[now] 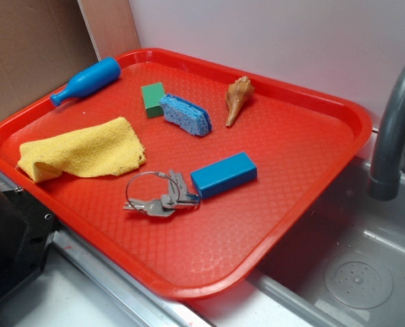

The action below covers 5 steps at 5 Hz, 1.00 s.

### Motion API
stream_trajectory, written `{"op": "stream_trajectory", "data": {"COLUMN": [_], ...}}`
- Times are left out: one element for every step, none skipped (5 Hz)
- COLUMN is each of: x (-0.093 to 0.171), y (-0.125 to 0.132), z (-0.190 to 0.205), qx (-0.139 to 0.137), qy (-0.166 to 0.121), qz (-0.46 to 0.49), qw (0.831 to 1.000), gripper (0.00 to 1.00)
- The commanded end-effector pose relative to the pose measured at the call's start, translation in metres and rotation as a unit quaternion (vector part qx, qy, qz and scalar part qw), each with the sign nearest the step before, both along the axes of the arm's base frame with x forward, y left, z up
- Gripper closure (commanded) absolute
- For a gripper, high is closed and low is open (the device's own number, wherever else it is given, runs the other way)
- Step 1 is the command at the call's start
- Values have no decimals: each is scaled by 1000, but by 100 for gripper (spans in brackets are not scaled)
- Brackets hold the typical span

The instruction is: Grab the blue block.

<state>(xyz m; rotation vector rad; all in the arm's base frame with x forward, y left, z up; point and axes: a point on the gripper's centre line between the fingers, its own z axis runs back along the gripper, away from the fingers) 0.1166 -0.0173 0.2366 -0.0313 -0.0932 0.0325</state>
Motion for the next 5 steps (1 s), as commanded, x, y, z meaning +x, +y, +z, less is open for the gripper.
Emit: {"op": "stream_trajectory", "data": {"x": [0,33,55,62,68], "y": [0,-19,-75,-104,-115], "z": [0,-46,-75,-100,-120], "qx": [0,12,-43,-58,-36], "qy": [0,33,-8,-31,-22], "qz": [0,-1,-57,-100,-112], "qw": [1000,999,997,993,993], "gripper": [0,0,0,0,0]}}
